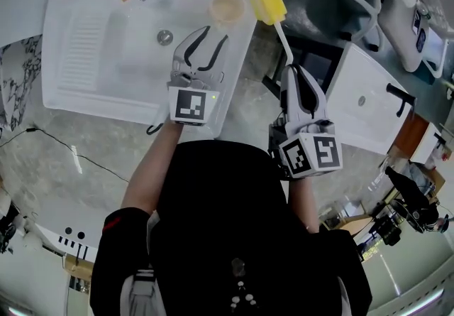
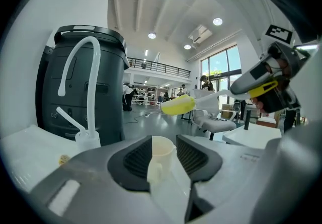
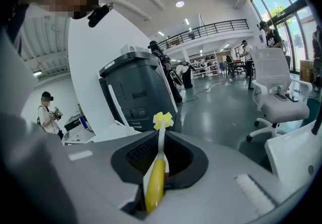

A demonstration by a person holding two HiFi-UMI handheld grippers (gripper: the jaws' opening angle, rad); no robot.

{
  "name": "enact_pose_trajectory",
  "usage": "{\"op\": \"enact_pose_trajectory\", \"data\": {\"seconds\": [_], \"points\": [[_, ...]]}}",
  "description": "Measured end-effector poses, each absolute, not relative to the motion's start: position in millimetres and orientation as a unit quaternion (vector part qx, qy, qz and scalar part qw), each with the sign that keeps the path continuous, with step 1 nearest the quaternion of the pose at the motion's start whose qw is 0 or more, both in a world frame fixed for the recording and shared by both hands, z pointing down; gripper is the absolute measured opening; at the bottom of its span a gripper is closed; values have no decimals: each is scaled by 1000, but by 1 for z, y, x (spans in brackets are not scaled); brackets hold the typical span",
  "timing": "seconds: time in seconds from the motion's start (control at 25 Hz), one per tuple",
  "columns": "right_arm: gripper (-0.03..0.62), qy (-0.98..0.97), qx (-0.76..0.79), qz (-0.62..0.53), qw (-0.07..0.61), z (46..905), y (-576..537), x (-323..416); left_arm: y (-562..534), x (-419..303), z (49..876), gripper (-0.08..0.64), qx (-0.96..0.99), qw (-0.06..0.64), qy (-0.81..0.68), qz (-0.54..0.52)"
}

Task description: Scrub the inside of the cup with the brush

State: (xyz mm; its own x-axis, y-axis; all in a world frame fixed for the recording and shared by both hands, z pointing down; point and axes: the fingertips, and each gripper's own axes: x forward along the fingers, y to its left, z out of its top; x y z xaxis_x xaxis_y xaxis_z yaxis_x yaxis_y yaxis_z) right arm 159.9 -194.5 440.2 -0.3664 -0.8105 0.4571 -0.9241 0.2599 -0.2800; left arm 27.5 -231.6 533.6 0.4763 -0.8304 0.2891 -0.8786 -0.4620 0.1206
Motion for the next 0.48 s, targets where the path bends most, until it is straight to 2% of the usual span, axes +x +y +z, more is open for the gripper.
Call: {"op": "enact_pose_trajectory", "data": {"seconds": [0.08, 0.28, 0.48], "points": [[37, -784, 551, 263, 115, 445, -196, 161, -235, 30, 543, 145, 850, 129, -500, 101], [37, -777, 551, 279, 123, 459, -199, 165, -246, 40, 562, 211, 859, 112, -484, 121], [36, -772, 551, 289, 128, 470, -203, 170, -258, 43, 589, 320, 855, 108, -486, 146]]}}
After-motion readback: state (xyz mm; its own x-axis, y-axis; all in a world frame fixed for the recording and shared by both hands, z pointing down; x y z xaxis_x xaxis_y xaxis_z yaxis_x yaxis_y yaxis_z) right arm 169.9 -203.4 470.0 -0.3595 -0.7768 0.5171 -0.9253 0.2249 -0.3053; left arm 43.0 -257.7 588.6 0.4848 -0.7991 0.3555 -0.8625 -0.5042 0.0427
